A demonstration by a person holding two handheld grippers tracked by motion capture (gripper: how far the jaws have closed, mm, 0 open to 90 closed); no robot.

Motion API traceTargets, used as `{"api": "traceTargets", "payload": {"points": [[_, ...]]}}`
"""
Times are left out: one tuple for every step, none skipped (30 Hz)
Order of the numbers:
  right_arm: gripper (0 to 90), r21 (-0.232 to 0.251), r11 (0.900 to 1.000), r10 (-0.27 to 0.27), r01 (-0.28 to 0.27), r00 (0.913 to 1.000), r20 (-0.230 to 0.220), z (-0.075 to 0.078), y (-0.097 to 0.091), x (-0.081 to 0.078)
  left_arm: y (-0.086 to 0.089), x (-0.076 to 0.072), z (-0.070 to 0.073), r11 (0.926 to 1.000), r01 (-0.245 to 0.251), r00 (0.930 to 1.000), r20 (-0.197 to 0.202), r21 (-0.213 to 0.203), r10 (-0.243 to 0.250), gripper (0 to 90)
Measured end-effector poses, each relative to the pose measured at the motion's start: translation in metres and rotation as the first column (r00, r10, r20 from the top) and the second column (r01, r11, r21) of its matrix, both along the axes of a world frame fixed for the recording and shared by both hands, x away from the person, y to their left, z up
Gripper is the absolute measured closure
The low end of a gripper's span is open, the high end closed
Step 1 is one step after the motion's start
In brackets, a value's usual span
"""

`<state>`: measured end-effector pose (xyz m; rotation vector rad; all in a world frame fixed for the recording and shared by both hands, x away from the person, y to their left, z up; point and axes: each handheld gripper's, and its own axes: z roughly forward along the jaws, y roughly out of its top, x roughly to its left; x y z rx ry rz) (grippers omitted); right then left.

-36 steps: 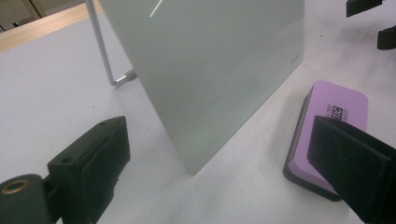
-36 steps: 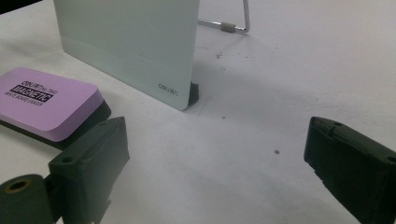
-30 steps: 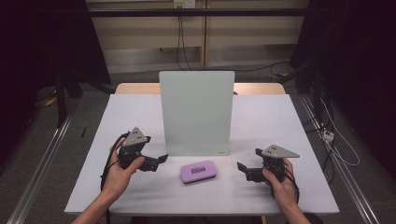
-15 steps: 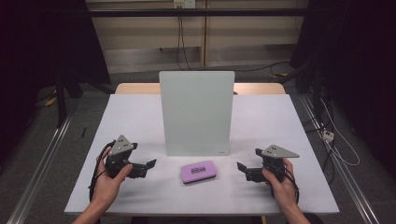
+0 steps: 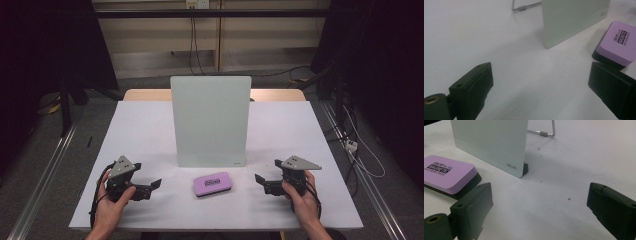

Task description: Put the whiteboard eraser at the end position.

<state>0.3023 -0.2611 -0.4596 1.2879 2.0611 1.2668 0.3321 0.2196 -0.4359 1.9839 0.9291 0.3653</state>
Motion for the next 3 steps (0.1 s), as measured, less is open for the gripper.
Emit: {"api": "traceTargets", "payload": {"points": [[6.7, 0.004, 1.0, -0.003, 0.003, 1.0, 0.0, 0.0, -0.0002, 0.0001, -0.0004, 0.0009, -0.0007, 1.0, -0.006, 1.0, 0.002, 0.001, 0.006, 6.0], [6.7, 0.005, 1.0, -0.003, 0.003, 1.0, 0.0, -0.0001, -0.0004, 0.0003, -0.0005, 0.002, -0.0014, 1.0, -0.008, 1.0, -0.003, 0.002, 0.008, 6.0], [6.7, 0.003, 1.0, -0.002, 0.002, 1.0, 0.003, -0.0002, -0.0005, 0.0007, -0.0008, 0.003, -0.0023, 0.9999, -0.015, 0.9999, -0.008, -0.004, 0.015, 6.0]]}}
